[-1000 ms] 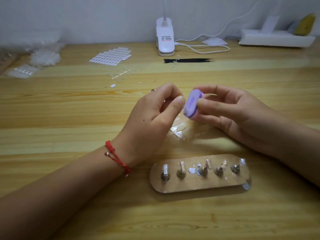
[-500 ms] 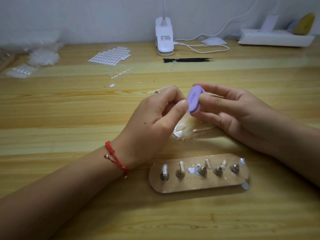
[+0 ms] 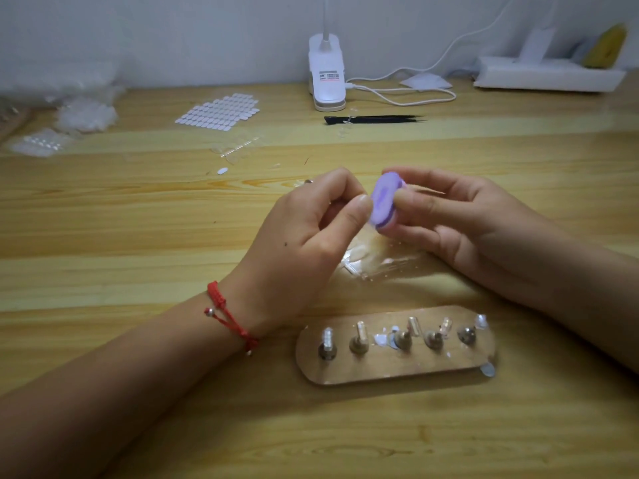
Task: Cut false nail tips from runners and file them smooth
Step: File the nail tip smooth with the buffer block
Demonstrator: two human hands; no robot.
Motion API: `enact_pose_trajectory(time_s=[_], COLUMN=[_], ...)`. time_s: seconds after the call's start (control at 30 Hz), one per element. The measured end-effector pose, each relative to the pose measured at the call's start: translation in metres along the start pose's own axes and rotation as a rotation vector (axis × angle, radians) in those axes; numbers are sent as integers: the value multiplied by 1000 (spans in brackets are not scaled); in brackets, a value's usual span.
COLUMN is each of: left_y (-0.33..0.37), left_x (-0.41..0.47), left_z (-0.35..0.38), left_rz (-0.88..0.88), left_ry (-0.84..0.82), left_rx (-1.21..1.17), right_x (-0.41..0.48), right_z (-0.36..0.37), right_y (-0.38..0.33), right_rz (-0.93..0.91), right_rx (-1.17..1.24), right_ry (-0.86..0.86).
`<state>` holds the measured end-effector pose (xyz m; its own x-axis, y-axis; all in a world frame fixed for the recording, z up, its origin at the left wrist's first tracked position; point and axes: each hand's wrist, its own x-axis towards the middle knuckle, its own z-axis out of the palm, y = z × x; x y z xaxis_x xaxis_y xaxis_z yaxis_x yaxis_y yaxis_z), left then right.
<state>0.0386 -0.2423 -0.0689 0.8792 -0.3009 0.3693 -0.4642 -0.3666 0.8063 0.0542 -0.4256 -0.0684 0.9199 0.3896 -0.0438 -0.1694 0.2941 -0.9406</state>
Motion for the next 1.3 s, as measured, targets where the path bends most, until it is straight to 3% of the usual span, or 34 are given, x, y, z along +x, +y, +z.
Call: enact_pose_trajectory(time_s=[0.13,0.27,0.4,0.53,0.63,0.8,1.13,1.3], left_y=[-2,-1,-1,1,-2,-2,-2,-2], left_x=[1,1,1,0,3,7,7,6], left_z=[-1,0,0,1,-3,-4,-4,-4], left_rz=[-24,-11,-26,3,-65,-152,-197,-188], left_ry=[28,-3,26,-27,72,158,205,196], left_rx=[-42,-6,-7,19,-143,-282,-290,-292], right_x=[-2,-1,-3,2,1,-3,-2,-4], right_z=[3,1,5,1,-2,3,3,8], right_y=[0,-1,0,-3,-6,-1,-1,0], right_rz=[26,1,2,-43,-21,-59,-91,-75], right_rx=[-112,-18,-86,149,212,-25,23,-84], right_ry=[-104,-6,-45,141,138,78,166,73])
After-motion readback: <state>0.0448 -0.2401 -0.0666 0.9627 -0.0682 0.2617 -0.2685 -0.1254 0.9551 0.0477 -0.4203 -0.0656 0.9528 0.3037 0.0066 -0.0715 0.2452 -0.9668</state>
